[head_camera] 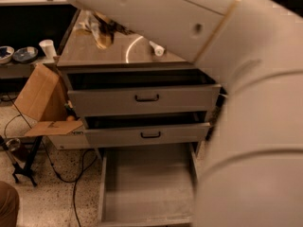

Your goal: Pick brown chip bag from bottom drawer and place on counter

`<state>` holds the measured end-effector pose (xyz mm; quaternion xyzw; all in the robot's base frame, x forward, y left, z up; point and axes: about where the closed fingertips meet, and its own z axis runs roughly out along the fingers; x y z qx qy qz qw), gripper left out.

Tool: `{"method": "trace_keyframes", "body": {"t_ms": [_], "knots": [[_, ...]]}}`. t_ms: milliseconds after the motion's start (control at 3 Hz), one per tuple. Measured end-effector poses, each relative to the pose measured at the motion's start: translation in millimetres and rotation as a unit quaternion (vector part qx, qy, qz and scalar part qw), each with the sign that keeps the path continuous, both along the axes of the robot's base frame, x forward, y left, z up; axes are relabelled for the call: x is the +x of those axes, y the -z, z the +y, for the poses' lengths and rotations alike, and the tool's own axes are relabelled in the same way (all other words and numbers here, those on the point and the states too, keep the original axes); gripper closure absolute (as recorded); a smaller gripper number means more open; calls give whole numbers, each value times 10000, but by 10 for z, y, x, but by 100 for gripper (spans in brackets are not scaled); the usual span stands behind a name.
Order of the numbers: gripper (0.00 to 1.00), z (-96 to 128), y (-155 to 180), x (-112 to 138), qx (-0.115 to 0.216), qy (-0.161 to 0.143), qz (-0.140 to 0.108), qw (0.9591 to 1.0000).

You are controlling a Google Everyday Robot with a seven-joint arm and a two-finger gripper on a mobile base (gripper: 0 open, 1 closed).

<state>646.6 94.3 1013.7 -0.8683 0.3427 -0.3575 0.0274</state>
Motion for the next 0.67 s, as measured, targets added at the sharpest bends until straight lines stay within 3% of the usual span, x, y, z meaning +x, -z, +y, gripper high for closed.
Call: {"method": "trace_keyframes", "body": {"t_ms": [333, 667], "knots": [[100, 77, 135, 383, -176, 89, -28, 9998], [100, -26, 346, 927, -35, -58, -148, 9999]]}}
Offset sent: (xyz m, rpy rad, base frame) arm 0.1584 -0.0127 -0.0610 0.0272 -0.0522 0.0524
